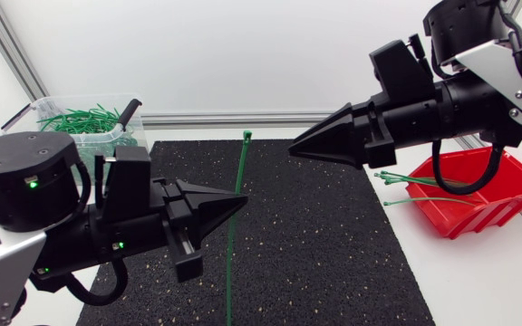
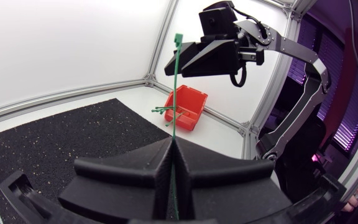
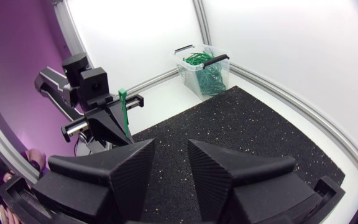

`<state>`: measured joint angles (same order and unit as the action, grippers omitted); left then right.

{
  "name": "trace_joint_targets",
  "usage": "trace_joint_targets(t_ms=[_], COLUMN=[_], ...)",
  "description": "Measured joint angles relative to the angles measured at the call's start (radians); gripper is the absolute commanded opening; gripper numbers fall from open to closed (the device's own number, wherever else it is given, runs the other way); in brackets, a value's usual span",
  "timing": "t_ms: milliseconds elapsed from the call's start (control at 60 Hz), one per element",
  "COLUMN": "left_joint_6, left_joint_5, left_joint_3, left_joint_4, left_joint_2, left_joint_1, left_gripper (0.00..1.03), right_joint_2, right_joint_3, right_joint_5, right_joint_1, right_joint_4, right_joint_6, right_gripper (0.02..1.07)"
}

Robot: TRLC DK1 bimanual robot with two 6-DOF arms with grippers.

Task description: Take a green cable tie from the red box, thread the tail through the head to close it, then place it in the transparent bin on the left.

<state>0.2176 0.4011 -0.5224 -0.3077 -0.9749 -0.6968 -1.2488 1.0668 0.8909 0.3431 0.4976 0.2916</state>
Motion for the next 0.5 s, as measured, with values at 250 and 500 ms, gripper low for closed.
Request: trace_joint_targets(t_ms=[250,500], left_joint_6=[0.019,0.098], left_joint_5=[0.076,0.191], left_joint_3=[0.000,-0.021], left_joint_4=[0.005,0.024], left_joint_2=[0.000,0.000], left_joint_1=[0.010,0.065], left_gripper=[0.04,0.04], right_joint_2=[-0.021,-0.028], right_joint_3=[-0.039,-0.066], right_joint_5=[0.053,0.073], right_joint_1=[0.066,0.140], right_joint_4=[0.006,0.000], right_joint_6=[0.187,0.256], right_gripper=[0.44,0.45])
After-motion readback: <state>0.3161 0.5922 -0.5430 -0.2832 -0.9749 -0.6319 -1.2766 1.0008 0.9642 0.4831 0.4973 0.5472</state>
